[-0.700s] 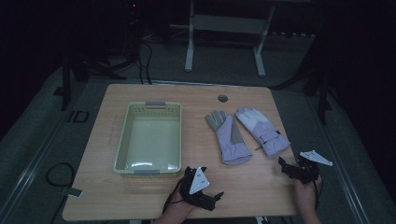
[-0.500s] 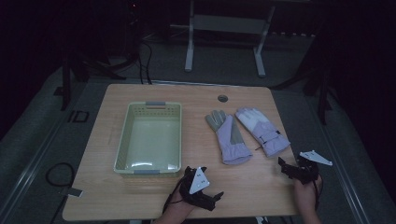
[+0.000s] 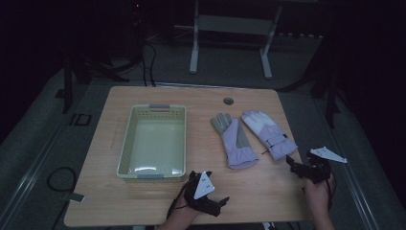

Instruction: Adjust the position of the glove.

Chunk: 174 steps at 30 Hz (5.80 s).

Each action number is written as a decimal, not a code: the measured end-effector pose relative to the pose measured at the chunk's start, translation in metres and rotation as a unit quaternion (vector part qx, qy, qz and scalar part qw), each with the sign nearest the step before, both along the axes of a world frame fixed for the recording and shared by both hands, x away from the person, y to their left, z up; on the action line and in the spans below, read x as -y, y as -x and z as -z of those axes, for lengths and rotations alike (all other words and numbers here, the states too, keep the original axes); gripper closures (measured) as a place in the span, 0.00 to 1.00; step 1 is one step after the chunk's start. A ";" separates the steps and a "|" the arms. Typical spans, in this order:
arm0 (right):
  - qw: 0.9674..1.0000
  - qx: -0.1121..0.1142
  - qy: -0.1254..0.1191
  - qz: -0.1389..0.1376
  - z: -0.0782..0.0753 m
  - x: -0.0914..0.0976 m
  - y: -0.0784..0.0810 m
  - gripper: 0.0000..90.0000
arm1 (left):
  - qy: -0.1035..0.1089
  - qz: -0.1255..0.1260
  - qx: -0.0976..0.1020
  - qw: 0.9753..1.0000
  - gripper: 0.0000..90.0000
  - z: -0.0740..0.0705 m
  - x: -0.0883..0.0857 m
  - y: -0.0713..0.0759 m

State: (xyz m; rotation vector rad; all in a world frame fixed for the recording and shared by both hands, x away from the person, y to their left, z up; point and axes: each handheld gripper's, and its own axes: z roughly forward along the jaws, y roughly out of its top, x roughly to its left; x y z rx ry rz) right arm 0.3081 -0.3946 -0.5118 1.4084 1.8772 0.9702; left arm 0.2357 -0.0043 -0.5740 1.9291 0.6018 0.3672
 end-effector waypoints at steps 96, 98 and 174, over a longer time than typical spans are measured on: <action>0.988 -0.066 -0.055 -0.129 -0.009 -0.176 -0.092 0.97 | 0.002 0.011 -0.009 1.000 0.00 0.000 0.000 -0.001; 0.988 -0.061 -0.066 -0.122 -0.015 -0.177 -0.087 0.97 | 0.002 0.010 -0.008 1.000 0.00 0.000 0.000 -0.001; 0.988 -0.051 -0.014 -0.143 -0.012 -0.022 -0.127 0.54 | 0.002 0.007 -0.009 1.000 0.00 0.000 0.000 -0.002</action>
